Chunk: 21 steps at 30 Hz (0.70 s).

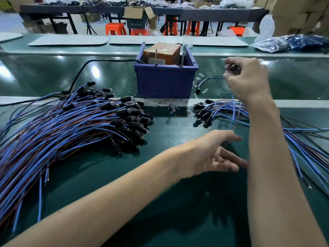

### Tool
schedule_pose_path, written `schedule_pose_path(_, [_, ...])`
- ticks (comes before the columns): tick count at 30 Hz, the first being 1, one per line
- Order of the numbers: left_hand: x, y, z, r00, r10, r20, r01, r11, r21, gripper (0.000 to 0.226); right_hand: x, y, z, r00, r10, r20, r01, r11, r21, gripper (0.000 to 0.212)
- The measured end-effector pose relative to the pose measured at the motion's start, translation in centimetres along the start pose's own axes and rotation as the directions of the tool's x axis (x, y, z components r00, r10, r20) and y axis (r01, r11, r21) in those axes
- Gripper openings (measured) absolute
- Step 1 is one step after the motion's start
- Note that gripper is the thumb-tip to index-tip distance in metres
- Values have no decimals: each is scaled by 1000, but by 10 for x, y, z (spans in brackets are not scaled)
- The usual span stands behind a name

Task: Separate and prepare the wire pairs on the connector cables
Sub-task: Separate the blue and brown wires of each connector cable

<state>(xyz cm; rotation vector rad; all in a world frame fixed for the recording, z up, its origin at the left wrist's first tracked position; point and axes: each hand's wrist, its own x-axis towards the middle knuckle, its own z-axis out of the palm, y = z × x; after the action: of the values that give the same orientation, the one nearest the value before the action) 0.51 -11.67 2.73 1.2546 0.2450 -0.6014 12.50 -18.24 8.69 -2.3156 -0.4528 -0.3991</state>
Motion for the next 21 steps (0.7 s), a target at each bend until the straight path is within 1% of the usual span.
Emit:
schedule_pose_path(2, [-2, -3, -7, 989, -10, 146, 15, 999, -31, 53, 0, 2, 0, 999, -15, 36, 16, 999, -31, 44])
schedule_pose_path(3, [-4, -2, -11, 980, -15, 197, 21, 999, -25, 59, 0, 3, 1, 998, -12, 62, 15, 999, -50, 45])
schedule_pose_path(4, [-7, -1, -15, 974, -32, 226, 30, 999, 15, 61, 1, 5, 1, 995, 1, 98, 5, 998, -63, 45])
schedule_pose_path(5, [-9, 1, -18, 973, -50, 225, 32, 996, 83, 58, 1, 7, 1, 989, 20, 144, -10, 997, -72, 44])
schedule_pose_path(6, [-9, 2, -21, 981, -48, 190, 14, 984, 177, 54, 1, 10, 2, 979, 39, 198, -23, 996, -83, 43])
schedule_pose_path(7, [-8, 2, -23, 992, -8, 126, -28, 959, 281, 49, 0, 12, 2, 965, 52, 255, -25, 994, -106, 40])
schedule_pose_path(8, [-6, 2, -25, 995, 83, 50, -96, 915, 393, 43, 0, 15, 4, 947, 59, 315, -15, 990, -139, 37])
schedule_pose_path(9, [-4, 1, -27, 976, 215, -18, -176, 839, 514, 36, -1, 17, 6, 924, 66, 377, 1, 985, -174, 33])
schedule_pose_path(10, [-3, 0, -30, 928, 366, -65, -244, 734, 634, 30, -3, 19, 9, 895, 76, 440, 17, 979, -203, 30])
schedule_pose_path(11, [-2, -2, -34, 858, 506, -90, -285, 614, 736, 25, -4, 21, 12, 861, 87, 501, 28, 976, -217, 28])
schedule_pose_path(12, [-1, -4, -39, 785, 612, -99, -304, 520, 798, 23, -5, 23, 15, 827, 95, 554, 30, 977, -213, 26])
schedule_pose_path(13, [-1, -6, -43, 732, 673, -104, -313, 468, 826, 22, -5, 25, 17, 802, 101, 589, 24, 979, -201, 25])
schedule_pose_path(14, [0, -8, -47, 701, 705, -107, -326, 450, 832, 22, -4, 26, 18, 791, 101, 603, 20, 981, -192, 24])
schedule_pose_path(16, [2, -10, -51, 675, 729, -112, -359, 457, 814, 22, -2, 26, 17, 814, 81, 575, 30, 983, -181, 22])
schedule_pose_path(17, [5, -11, -52, 671, 732, -121, -370, 472, 800, 22, -2, 24, 16, 842, 57, 537, 39, 985, -165, 22])
schedule_pose_path(19, [8, -11, -53, 677, 722, -146, -392, 521, 758, 23, -3, 12, 14, 888, -26, 460, 65, 995, -70, 22])
schedule_pose_path(20, [8, -11, -53, 684, 712, -156, -402, 547, 734, 24, -5, 2, 16, 892, -80, 444, 91, 996, -4, 21])
schedule_pose_path(21, [9, -11, -55, 693, 701, -168, -406, 572, 713, 25, -9, -11, 20, 882, -140, 451, 126, 990, 60, 18])
